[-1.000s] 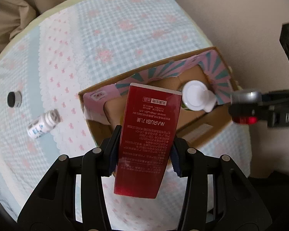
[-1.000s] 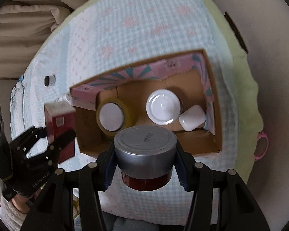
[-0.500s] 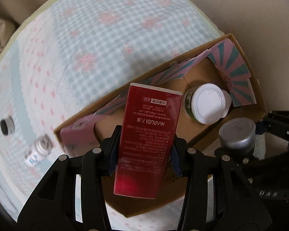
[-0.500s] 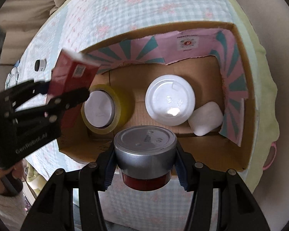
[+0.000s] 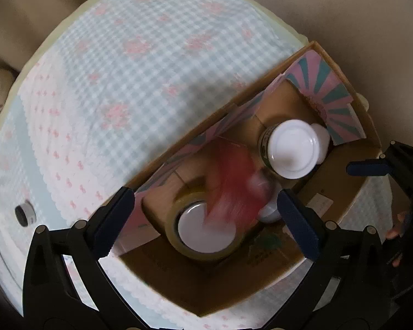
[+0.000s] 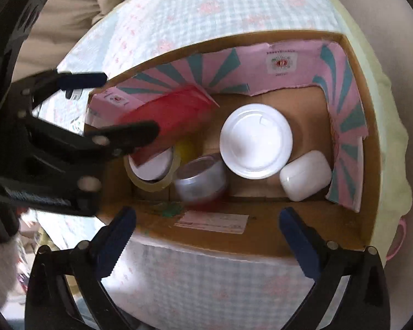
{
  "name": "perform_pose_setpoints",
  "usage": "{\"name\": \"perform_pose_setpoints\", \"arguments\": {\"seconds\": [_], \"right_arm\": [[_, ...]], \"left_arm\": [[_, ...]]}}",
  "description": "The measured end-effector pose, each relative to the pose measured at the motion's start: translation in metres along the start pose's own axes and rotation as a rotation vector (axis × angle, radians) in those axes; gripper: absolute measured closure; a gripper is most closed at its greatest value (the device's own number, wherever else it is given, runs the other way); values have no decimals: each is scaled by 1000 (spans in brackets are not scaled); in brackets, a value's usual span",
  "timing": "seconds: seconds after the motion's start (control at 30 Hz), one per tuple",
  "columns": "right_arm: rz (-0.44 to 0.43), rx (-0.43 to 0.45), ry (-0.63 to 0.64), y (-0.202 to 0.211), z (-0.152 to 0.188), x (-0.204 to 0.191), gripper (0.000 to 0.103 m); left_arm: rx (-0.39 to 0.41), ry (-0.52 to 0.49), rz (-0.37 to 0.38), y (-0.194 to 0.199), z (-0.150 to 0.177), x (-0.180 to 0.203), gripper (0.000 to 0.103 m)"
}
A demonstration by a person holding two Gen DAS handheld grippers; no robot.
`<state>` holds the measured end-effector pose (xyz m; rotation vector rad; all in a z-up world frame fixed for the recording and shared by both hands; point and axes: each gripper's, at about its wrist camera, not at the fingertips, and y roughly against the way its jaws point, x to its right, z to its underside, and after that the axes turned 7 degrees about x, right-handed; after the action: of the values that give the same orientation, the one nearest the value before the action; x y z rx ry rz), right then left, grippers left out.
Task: Organize rigid objects
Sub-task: 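Lower the red box and red jar into the pink box, open both tools, then withdraw both tools up from the pink box toward the remaining jars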
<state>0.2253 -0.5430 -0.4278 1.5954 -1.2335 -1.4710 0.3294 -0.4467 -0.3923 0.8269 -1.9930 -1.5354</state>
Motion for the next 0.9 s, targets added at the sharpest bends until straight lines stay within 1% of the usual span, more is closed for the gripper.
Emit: {"name": "perform_pose_setpoints", "arguments": {"seconds": [0.07,0.13,0.3,0.37,0.53,0.7,0.9], "right_arm": [[26,14,41,5,4,-2,0],[33,28,52,10,6,-3,0],[30,43,38,19,13,2,0],[32,47,37,20,13,-1,0],[51,79,50,31,9,-18,0],[83,105,77,48,12,-32,0],[112,128,108,73,11,-56,0]], "left_arm": [[6,17,1,7,2,-5,0],[15,26,-1,12,3,-8,0],[28,34,-10,24,10,-9,0],[38,40,-19,28,14,-9,0],[69,78,-5,45,28,-12,0],[117,103,13,78,45,-13,0],[196,132,11,132,67,-21,0]]}}
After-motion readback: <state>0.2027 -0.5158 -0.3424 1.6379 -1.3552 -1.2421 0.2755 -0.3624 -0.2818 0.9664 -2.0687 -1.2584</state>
